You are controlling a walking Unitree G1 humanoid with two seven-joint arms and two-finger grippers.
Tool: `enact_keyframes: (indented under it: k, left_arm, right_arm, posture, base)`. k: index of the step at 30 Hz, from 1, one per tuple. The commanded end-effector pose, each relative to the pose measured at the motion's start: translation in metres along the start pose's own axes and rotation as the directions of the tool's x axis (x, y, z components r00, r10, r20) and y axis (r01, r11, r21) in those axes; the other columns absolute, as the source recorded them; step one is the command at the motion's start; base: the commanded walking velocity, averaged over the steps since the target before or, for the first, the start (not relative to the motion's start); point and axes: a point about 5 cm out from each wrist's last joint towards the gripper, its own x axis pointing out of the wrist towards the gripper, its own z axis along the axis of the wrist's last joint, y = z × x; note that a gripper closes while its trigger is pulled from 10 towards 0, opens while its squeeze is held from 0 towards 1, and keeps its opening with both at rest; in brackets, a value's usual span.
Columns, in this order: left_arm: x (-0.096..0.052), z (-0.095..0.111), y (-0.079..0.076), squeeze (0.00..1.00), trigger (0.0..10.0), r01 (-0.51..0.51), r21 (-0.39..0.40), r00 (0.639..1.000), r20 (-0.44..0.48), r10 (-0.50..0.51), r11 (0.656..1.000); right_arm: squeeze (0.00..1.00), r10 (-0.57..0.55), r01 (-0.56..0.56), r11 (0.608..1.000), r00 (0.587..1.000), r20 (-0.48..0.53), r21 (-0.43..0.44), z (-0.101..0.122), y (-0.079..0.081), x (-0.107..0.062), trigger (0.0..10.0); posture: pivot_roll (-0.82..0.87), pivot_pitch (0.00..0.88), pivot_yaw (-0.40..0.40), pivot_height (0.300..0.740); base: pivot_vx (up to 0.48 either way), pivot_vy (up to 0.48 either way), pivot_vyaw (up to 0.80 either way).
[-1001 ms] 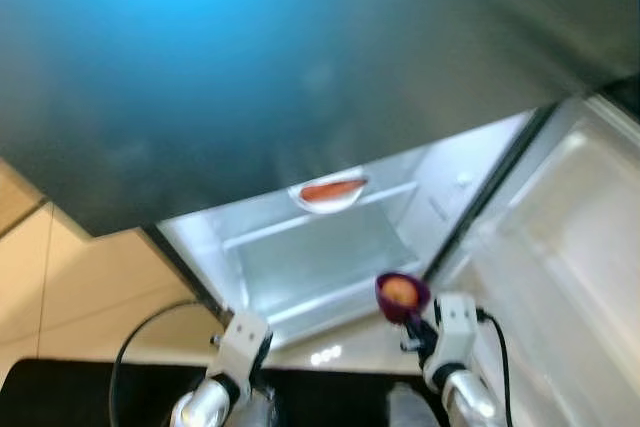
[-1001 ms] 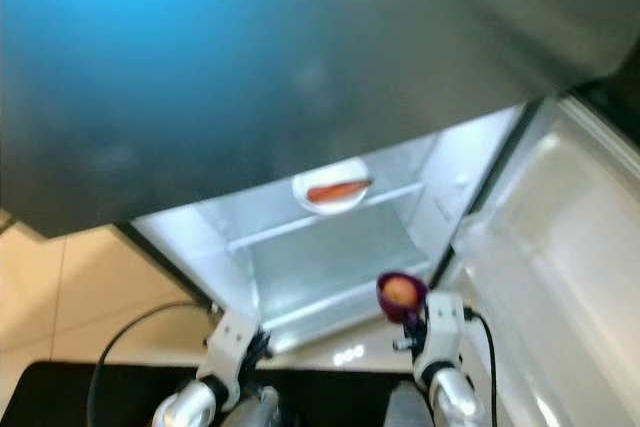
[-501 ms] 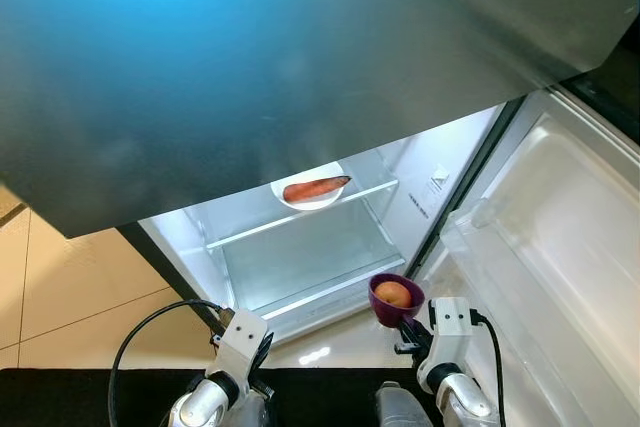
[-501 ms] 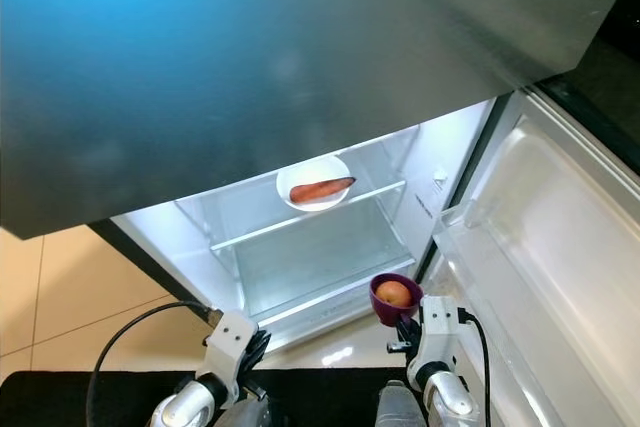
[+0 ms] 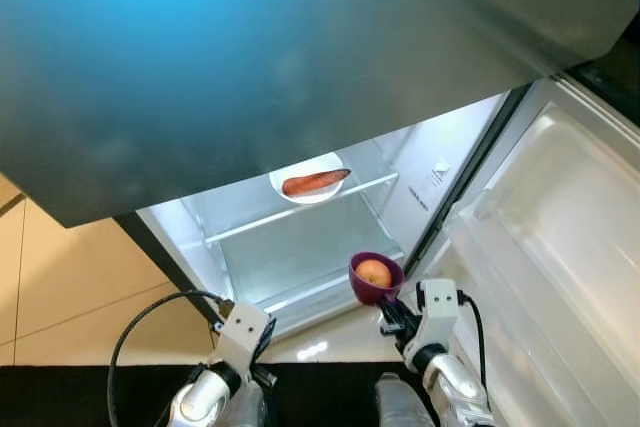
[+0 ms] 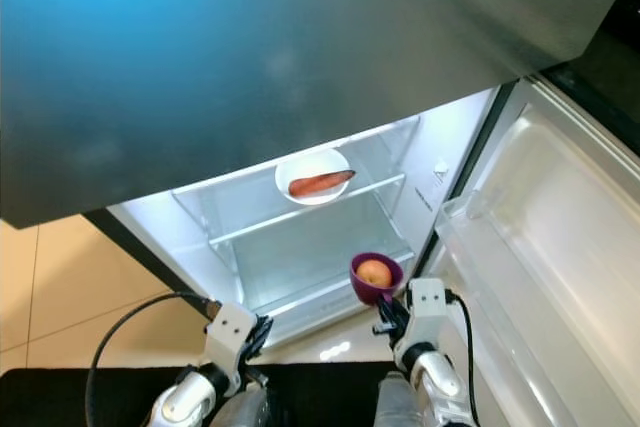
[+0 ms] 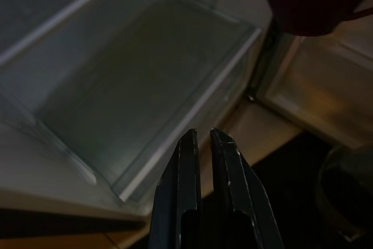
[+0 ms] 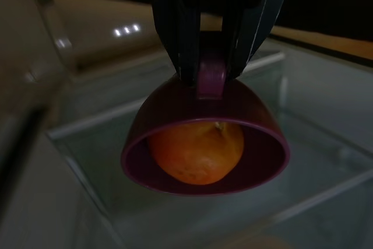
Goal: Restocking fridge
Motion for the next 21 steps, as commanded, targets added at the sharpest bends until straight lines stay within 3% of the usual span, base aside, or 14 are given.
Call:
enact_keyframes:
  k: [1, 7, 13, 16, 17, 21]
  left_arm:
    - [-0.004, -0.001, 0.002, 0.00, 10.0, -0.023, -0.003, 1.000, 0.013, 0.023, 1.000]
    - [0.001, 0.016, 0.010, 0.00, 10.0, -0.091, -0.021, 0.990, 0.103, 0.093, 0.996]
    - [0.002, 0.020, 0.010, 0.00, 10.0, -0.091, -0.026, 0.989, 0.118, 0.093, 0.996]
    - [0.002, 0.021, 0.009, 0.00, 10.0, -0.076, -0.021, 0.990, 0.119, 0.078, 0.997]
    - [0.002, 0.022, 0.008, 0.00, 10.0, -0.066, -0.017, 0.990, 0.123, 0.067, 0.998]
    - [0.004, 0.028, 0.005, 0.00, 10.0, -0.042, -0.005, 0.988, 0.150, 0.042, 0.999]
  right_arm:
    - [0.00, 0.065, -0.065, 0.998, 0.996, 0.056, -0.001, 0.011, 0.009, 0.007, 10.0]
    - [0.00, 0.216, -0.216, 0.976, 0.956, 0.196, -0.024, 0.047, 0.027, 0.023, 10.0]
    - [0.00, 0.264, -0.261, 0.964, 0.940, 0.216, -0.044, 0.057, 0.031, 0.027, 10.0]
    - [0.00, 0.327, -0.318, 0.945, 0.914, 0.241, -0.080, 0.071, 0.037, 0.030, 10.0]
    - [0.00, 0.400, -0.380, 0.917, 0.879, 0.261, -0.123, 0.087, 0.043, 0.032, 10.0]
    - [0.00, 0.476, -0.443, 0.879, 0.837, 0.270, -0.175, 0.102, 0.049, 0.031, 10.0]
  posture:
    - [-0.15, 0.172, 0.058, 0.654]
    - [-0.15, 0.177, 0.052, 0.635]
    - [-0.14, 0.180, 0.049, 0.635]
    - [-0.14, 0.186, 0.049, 0.635]
    - [-0.15, 0.190, 0.051, 0.635]
    - [-0.15, 0.195, 0.051, 0.635]
  base:
    - [0.000, 0.000, 0.00]
    - [0.000, 0.000, 0.00]
    - [0.000, 0.000, 0.00]
    - [0.000, 0.000, 0.00]
    - [0.000, 0.000, 0.00]
    - [0.000, 0.000, 0.00]
